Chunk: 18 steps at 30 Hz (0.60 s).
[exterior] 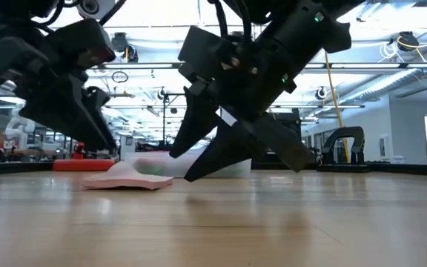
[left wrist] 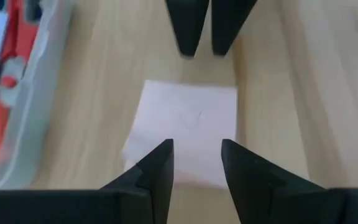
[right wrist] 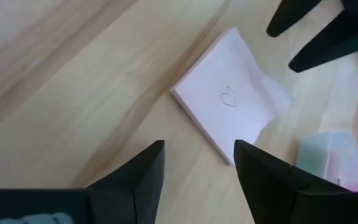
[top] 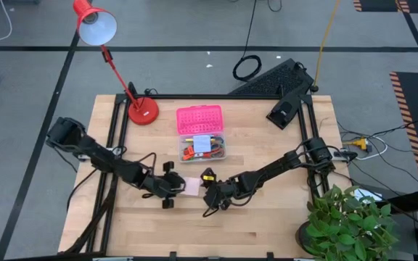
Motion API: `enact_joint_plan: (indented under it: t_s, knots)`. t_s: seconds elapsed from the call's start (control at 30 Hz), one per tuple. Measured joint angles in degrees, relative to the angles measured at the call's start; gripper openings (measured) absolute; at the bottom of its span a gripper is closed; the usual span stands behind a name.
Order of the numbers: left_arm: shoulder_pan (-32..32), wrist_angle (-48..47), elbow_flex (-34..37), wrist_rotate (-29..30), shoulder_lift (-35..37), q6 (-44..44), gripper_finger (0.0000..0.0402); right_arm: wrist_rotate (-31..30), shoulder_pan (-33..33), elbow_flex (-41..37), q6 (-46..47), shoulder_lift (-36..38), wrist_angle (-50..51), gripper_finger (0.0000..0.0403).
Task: Pack school essentials
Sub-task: Put the light pink sticky note into the pink supply box
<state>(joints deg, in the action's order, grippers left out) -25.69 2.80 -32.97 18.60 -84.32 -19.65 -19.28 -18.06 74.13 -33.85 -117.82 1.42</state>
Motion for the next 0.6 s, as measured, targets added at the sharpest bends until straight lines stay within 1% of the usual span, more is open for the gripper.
enact_joint_plan:
  t_s: [0.07,0.17,0.27,0.4,0.5,0.6]
  knots:
    - [0.0,-3.1,0.1,0.7,2.3,0.0,0.0141,0.0,0.0,0.0,0.0,0.0,-0.5,0.0188]
    - [0.0,-4.5,0.0,2.8,4.6,-1.0,0.0141,0.1,0.0,0.0,0.0,0.0,-0.4,0.0188]
    - [0.0,-3.7,0.0,3.7,4.7,-0.7,0.0141,0.3,0.0,0.0,0.1,0.0,-0.6,0.0188]
    - [1.1,0.7,0.0,3.4,1.6,0.4,0.0140,4.6,0.1,0.0,0.2,0.0,-3.3,0.0188]
    - [1.7,2.2,-0.1,2.6,-0.8,0.3,0.0140,4.6,0.1,0.1,-0.2,-0.3,-4.5,0.0188]
    - [2.2,1.1,-0.1,2.5,-4.0,-0.5,0.0140,4.9,0.3,0.0,-0.8,-0.6,-4.8,0.0188]
